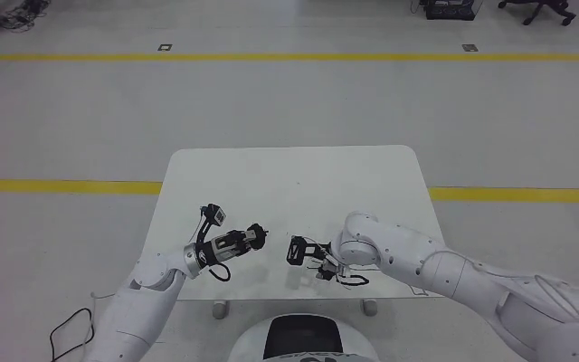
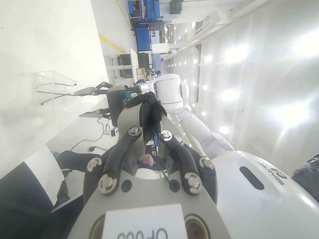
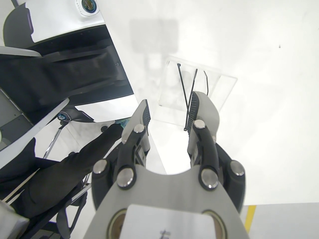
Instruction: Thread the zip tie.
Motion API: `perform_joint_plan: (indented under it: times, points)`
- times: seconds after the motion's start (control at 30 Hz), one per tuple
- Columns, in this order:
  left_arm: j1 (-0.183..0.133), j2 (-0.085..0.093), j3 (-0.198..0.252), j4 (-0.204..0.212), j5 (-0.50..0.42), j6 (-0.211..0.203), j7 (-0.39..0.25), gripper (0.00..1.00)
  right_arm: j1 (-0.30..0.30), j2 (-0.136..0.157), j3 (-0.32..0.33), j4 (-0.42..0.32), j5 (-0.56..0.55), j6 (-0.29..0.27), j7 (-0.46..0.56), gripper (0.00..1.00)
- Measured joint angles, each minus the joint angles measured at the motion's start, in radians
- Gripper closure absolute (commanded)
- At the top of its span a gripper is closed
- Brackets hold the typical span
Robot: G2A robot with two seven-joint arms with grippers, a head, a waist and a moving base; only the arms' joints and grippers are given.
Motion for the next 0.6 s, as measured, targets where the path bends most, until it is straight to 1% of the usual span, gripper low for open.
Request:
perform_joint_plan:
  times: [0.13, 0.27, 0.37, 0.43, 0.53, 0.57, 0.6]
  points:
    - [0.000, 0.000, 0.000, 0.000, 0.000, 0.000, 0.000, 1.00, -0.001, -0.014, 0.000, 0.026, 0.015, 0.000, 0.005, 0.73]
    - [0.000, 0.000, 0.000, 0.000, 0.000, 0.000, 0.000, 1.00, 0.000, -0.027, 0.000, 0.054, 0.029, 0.000, 0.005, 0.70]
    - [0.000, 0.000, 0.000, 0.000, 0.000, 0.000, 0.000, 1.00, 0.002, -0.034, 0.000, 0.072, 0.037, 0.000, 0.002, 0.72]
    - [0.000, 0.000, 0.000, 0.000, 0.000, 0.000, 0.000, 1.00, 0.003, -0.038, 0.000, 0.080, 0.041, 0.000, -0.001, 0.76]
    - [0.000, 0.000, 0.000, 0.000, 0.000, 0.000, 0.000, 1.00, 0.003, -0.043, 0.000, 0.091, 0.047, 0.000, 0.002, 0.76]
    - [0.000, 0.000, 0.000, 0.000, 0.000, 0.000, 0.000, 1.00, 0.003, -0.044, 0.000, 0.094, 0.049, 0.000, 0.005, 0.78]
    - [0.000, 0.000, 0.000, 0.000, 0.000, 0.000, 0.000, 1.00, 0.003, -0.046, 0.000, 0.097, 0.052, 0.000, 0.007, 0.82]
